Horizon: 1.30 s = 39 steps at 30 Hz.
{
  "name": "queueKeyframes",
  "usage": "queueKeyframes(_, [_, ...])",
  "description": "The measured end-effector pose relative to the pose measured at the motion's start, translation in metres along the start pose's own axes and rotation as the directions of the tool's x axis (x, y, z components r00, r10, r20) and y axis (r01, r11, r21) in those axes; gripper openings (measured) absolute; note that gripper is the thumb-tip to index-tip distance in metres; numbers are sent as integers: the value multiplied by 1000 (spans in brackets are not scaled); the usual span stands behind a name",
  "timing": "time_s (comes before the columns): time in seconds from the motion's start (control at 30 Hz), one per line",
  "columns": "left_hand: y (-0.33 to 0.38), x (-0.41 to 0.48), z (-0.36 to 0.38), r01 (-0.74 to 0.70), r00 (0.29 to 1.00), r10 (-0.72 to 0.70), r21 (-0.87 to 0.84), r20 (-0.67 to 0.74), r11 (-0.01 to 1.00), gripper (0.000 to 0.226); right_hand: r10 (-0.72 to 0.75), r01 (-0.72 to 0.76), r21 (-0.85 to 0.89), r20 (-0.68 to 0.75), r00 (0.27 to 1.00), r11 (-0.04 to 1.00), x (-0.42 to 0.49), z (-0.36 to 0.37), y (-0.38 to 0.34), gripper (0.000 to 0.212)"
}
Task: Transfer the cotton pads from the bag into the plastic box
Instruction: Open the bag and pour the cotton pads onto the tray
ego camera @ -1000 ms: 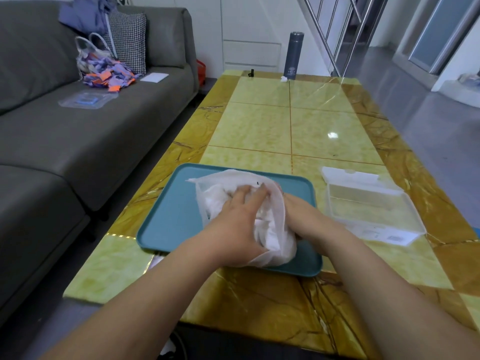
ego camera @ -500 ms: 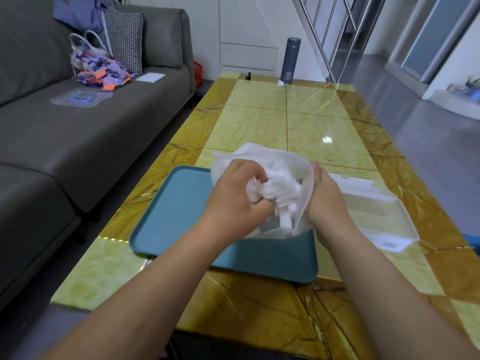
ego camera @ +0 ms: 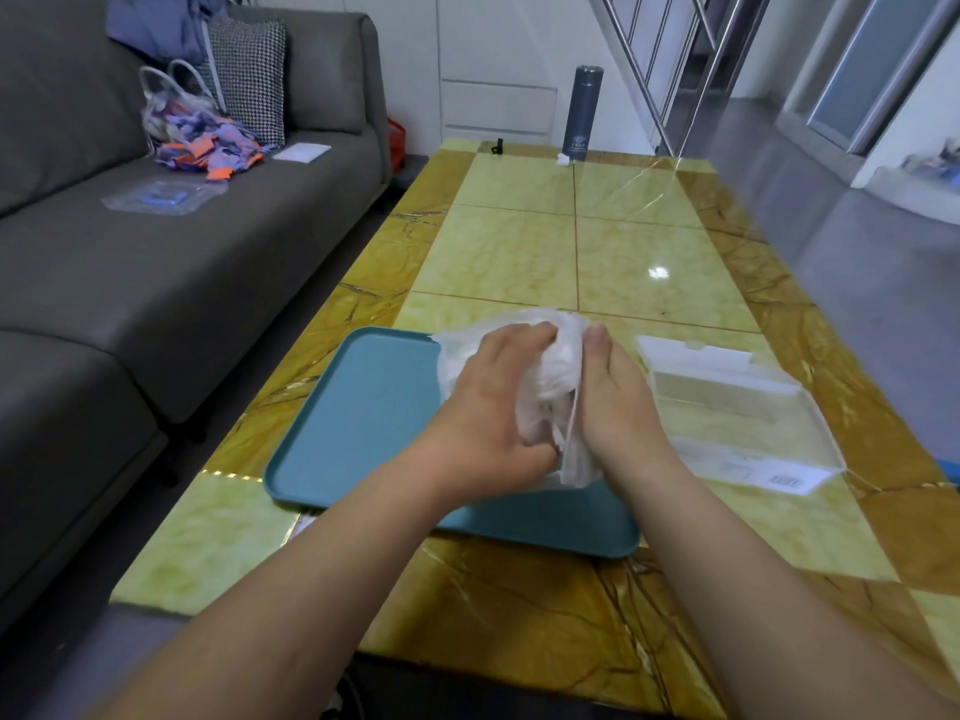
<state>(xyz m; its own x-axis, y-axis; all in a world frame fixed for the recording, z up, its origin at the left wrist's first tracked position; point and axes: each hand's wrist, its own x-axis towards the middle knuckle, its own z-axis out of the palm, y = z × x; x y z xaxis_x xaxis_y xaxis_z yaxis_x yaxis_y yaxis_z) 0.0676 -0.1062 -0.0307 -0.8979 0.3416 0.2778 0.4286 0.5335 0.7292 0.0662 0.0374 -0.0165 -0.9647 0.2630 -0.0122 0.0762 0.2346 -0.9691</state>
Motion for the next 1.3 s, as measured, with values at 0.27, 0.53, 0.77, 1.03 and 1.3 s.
queueKeyframes(0.27, [18, 18, 14, 130, 989, -130, -11, -67, 991, 65, -182, 183, -40, 35, 983, 982, -1, 0, -7, 42])
queueKeyframes(0.53, [4, 5, -28, -51, 998, 53, 65, -34, 997, 72, -129, 124, -42, -161, 978, 991, 18, -37, 0, 51])
queueKeyframes(0.77, [-20, -7, -50, 27, 997, -57, 496, 47, 868, 74, -99, 83, -280, -45, 994, 956, 16, -30, 7, 42])
queueKeyframes(1.03, [-16, -9, -41, 98, 966, -213, 560, 144, 823, 86, 167, -151, -370, 10, 986, 916, 29, -41, -11, 107])
queueKeyframes(1.3, [-17, 10, -11, -3, 996, -43, 516, 78, 857, 25, 144, -59, -552, 112, 983, 832, 33, -34, -2, 52])
